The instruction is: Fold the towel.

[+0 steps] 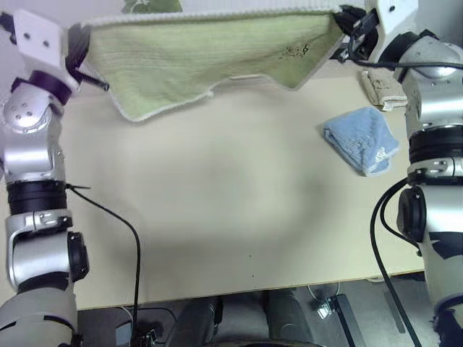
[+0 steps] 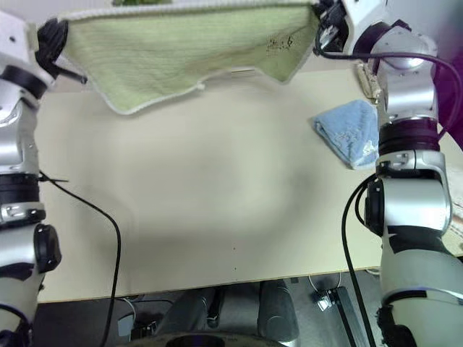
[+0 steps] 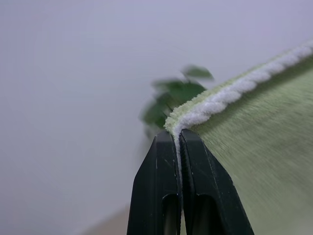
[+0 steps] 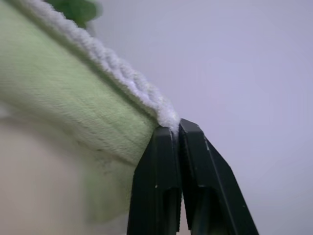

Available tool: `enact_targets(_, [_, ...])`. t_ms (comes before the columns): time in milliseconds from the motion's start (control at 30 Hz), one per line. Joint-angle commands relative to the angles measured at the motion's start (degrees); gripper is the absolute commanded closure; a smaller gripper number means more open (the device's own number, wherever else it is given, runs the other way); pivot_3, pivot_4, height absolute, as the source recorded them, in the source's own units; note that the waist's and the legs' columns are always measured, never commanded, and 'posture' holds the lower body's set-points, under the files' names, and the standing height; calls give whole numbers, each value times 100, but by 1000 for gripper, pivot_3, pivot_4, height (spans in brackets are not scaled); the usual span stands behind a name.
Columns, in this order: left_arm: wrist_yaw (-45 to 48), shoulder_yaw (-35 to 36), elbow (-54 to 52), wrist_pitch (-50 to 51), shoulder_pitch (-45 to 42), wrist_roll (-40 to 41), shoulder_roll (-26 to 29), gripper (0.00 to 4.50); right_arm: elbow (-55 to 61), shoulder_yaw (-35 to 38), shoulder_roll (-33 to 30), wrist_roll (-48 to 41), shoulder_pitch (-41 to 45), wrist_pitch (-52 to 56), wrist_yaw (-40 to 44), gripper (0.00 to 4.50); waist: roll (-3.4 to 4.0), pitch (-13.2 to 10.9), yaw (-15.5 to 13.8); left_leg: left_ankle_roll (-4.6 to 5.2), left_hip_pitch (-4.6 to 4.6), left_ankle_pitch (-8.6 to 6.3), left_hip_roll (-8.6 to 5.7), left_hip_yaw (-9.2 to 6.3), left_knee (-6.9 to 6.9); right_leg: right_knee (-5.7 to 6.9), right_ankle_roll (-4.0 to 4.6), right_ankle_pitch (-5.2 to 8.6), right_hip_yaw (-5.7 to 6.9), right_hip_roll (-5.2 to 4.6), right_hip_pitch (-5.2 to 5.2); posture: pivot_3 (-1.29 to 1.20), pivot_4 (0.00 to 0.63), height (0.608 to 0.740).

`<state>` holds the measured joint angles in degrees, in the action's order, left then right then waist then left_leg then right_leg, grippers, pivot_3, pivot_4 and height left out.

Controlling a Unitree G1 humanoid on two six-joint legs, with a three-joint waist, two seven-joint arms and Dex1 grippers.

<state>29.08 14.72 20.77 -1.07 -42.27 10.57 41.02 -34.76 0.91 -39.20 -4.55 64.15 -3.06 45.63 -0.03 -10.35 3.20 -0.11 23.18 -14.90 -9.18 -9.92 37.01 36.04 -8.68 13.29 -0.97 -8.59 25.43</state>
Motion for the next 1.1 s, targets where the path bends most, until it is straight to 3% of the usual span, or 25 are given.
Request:
enact_targets(33, [687,594,-1389,574,1293,713,331,4500,1850,34,-286,-703,-1115,842,894,4464,0,-2,43,0,4,0,1,0,3,1,0,0,0,1,3,0,150,740])
enact_targets(267, [1712,1613,-3665,2050,4681,1672,688,4500,4436,327,-1164,-1840,-3784,2754,1902,4464,7,-6,-59,-3,7,1,3,11,18,9,5,-4,-15,2,15,0,150,740])
enact_targets(467, [2553,2367,-4495,2987,6353,2264,983,4500,5483,923,-2065,-2721,-5376,3507,2725,4464,3,-8,-357,27,-53,-19,11,24,15,0,12,-1,-17,2,-48,0,150,740])
enact_targets(633, [2520,2304,-4406,3106,6293,2224,1007,4500,5342,912,-1984,-2541,-5384,3360,2449,4464,1,-7,-407,11,-85,-32,70,90,18,-35,31,10,1,5,-109,0,150,740])
enact_targets(767, [2221,1618,-3670,2624,5413,1700,953,4500,4609,533,-1608,-1957,-4682,2921,1884,4464,1,-6,-396,22,-84,-25,75,101,12,-46,32,3,1,8,-104,0,150,740])
enact_targets(1100, [2071,152,-1250,1310,3317,634,625,4500,2740,-275,-858,-901,-3546,1874,1543,4464,0,-6,-383,7,-76,-15,75,110,2,-57,3,-19,-1,11,-89,0,150,740])
